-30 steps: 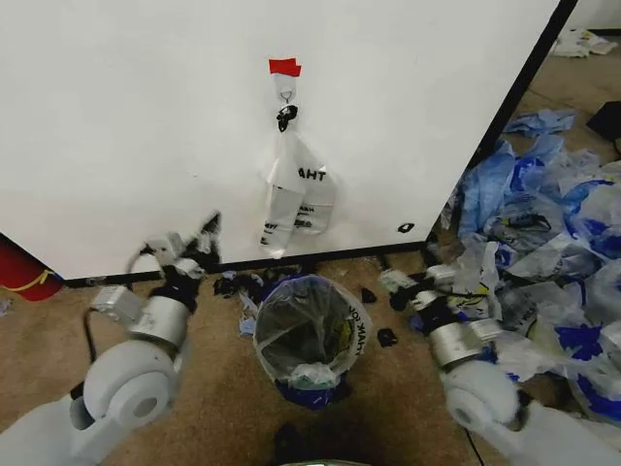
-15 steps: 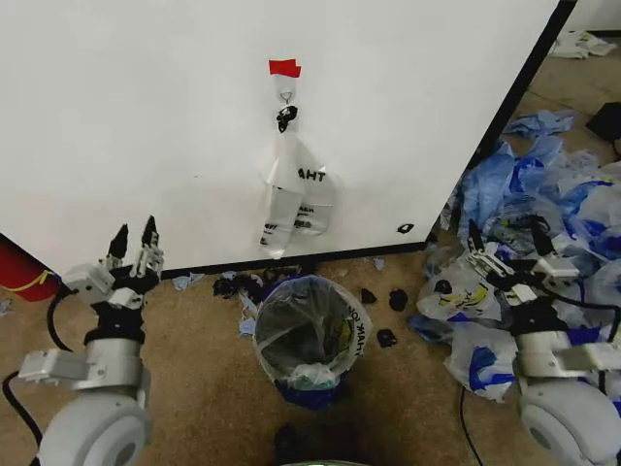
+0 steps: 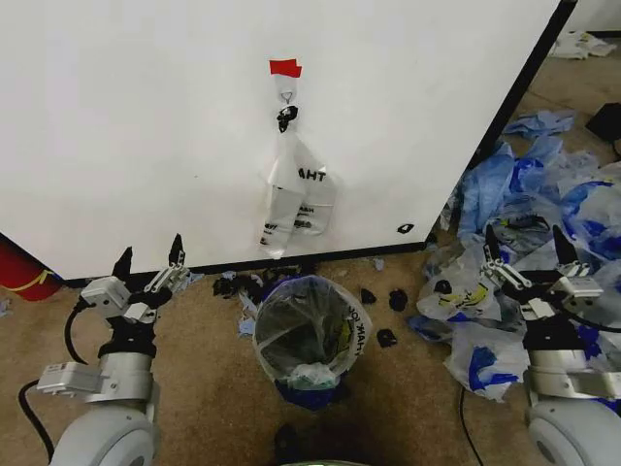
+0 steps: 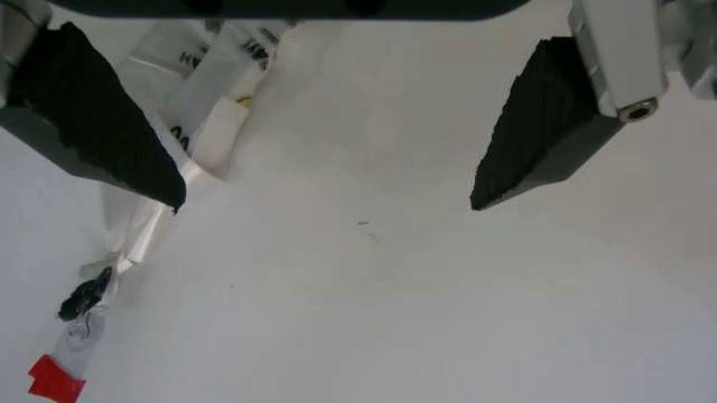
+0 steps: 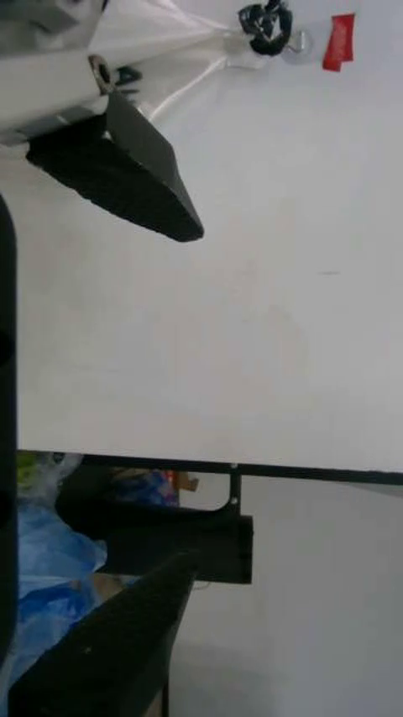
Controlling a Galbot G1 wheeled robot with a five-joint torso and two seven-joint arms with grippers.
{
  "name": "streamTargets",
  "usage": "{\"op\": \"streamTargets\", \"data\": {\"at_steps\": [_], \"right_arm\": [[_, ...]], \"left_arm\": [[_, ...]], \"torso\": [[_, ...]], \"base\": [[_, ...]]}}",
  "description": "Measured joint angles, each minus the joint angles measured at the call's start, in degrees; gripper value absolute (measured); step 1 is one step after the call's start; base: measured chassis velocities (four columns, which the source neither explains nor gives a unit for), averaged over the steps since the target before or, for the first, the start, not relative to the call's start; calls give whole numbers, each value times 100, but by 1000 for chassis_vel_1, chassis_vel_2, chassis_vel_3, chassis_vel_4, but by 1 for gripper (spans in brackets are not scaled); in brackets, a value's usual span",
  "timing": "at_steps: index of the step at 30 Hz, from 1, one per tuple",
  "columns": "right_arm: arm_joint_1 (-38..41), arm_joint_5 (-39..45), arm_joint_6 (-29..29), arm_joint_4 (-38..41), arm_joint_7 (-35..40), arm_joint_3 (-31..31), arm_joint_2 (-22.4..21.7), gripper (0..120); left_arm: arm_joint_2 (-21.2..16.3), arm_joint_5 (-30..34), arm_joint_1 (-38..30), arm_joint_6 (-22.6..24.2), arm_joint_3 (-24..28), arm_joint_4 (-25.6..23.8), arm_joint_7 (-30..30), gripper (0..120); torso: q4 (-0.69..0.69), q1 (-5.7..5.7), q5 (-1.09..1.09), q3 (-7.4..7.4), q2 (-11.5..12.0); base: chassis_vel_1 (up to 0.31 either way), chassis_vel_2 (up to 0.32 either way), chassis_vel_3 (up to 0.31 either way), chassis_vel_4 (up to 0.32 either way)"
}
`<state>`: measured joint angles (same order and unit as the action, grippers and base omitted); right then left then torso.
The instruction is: Pick up the garbage bag from the wall and place it over the trash bin.
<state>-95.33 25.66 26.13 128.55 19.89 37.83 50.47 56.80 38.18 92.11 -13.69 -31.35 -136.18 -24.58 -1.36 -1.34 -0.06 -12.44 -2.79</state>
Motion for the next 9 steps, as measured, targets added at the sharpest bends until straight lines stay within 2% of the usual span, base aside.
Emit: {"op": "streamTargets", "data": {"at_steps": [9], "right_arm": [[244, 348, -68, -30, -104, 27, -363, 100]], "left_arm": [[185, -168, 218, -122, 62, 6, 74, 100]], "torso": [[1, 0, 0, 0, 0]], "base": [[0, 0, 0, 0]]}}
